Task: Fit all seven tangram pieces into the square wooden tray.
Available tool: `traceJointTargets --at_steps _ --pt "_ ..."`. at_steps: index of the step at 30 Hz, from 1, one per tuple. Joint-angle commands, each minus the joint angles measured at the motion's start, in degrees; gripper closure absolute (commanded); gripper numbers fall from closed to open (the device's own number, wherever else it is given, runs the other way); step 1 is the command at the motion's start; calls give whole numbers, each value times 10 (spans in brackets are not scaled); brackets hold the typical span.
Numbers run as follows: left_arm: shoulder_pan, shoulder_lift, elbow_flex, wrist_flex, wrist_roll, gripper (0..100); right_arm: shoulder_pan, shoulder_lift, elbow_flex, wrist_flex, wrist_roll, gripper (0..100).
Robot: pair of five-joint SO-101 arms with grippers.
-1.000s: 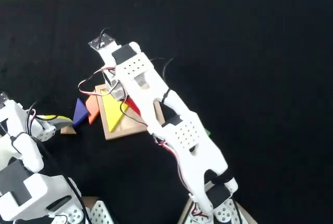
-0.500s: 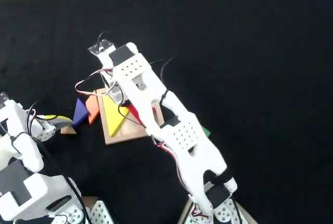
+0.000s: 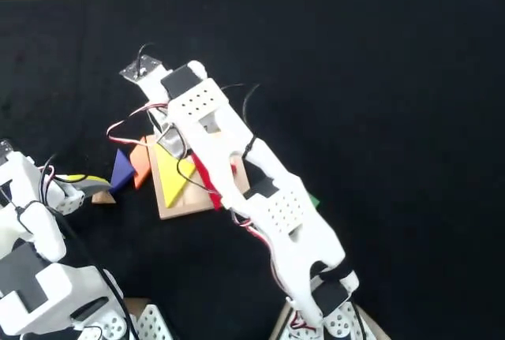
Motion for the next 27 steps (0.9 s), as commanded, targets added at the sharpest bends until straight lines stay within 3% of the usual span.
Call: traceJointTargets --at_steps 1,4,9,19,24,27 --pt "-2 -4 -3 -4 -5 534 23 -1 -12 -11 11 868" --pt "-2 -4 0 -15 -5 535 24 27 -12 -18 19 768" --pt "-2 -4 2 -24 -5 535 6 57 -56 -13 42 830" --pt "-2 -4 2 -25 -5 535 4 122 -96 -12 42 837" --pt "-2 -4 2 -25 -5 535 4 129 -96 -12 43 992" --pt "-2 -4 2 -25 -5 535 5 129 -96 -11 43 975"
